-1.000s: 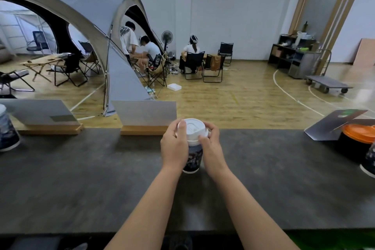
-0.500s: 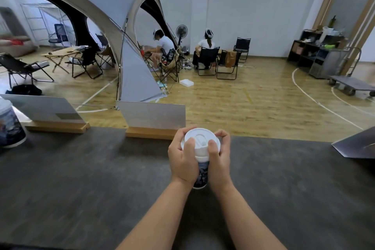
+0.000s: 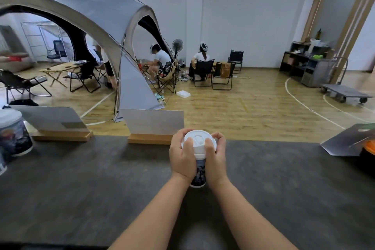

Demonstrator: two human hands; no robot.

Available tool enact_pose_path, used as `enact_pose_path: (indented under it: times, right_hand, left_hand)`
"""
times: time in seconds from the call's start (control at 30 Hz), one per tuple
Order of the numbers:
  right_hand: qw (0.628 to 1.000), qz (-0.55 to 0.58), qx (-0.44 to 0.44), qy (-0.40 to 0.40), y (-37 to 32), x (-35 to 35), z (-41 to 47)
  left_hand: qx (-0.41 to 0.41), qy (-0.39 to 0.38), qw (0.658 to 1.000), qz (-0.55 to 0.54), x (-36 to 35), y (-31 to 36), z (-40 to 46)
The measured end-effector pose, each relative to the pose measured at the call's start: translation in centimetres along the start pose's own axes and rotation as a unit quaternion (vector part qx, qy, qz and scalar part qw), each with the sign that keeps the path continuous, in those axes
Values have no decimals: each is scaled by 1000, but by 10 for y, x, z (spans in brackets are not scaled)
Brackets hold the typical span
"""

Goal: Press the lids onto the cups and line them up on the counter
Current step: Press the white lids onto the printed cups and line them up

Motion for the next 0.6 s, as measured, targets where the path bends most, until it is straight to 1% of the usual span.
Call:
enact_pose_path:
  times: [0.13, 0.27, 0.4, 0.6]
  right_hand:
    - [997, -71, -3, -1, -6, 0, -2]
    - [994, -105, 24, 13, -12, 0, -12]
    - [994, -90, 47, 40, -15, -5, -21]
    - [995, -42, 46, 76, -10, -4, -21]
  left_hand:
    - [4, -62, 997, 46, 10, 7, 4]
    - [-15, -119, 992, 37, 14, 12, -10]
    - [-18, -101, 995, 15, 19, 11, -19]
    - [-24, -45, 998, -24, 15, 12, -24]
Point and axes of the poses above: each hand's wrist, its own z-axis towards the middle knuckle, its own x-axis out of the back of the hand, y = z × x, the point moved 6 cm from there along z, towards the middle knuckle, and after that the axes turned 5 degrees about y, right-handed, at the moved point
